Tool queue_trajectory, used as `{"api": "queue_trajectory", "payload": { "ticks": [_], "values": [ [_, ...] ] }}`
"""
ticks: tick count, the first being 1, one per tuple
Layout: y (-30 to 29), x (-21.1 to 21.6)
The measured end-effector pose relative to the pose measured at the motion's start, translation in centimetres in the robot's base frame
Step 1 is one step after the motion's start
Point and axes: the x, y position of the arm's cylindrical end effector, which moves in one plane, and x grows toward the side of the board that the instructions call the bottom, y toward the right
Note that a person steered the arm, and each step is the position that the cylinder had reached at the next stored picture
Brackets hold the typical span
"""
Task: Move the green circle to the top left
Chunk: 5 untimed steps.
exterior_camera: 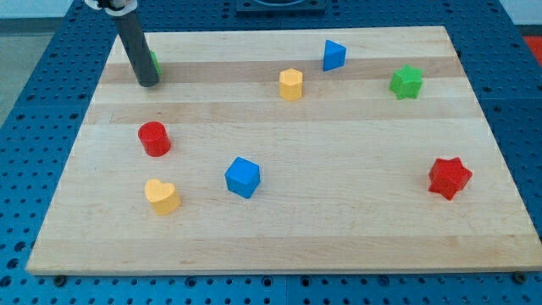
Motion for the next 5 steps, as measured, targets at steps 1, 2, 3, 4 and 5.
{"api": "queue_trajectory", "payload": {
  "ticks": [1,2,3,4,5],
  "values": [
    [-1.0,-1.4],
    [-1.6,-2.3],
    [-1.9,-3.0],
    [-1.9,-3.9],
    [-1.9,-4.8]
  ]
}}
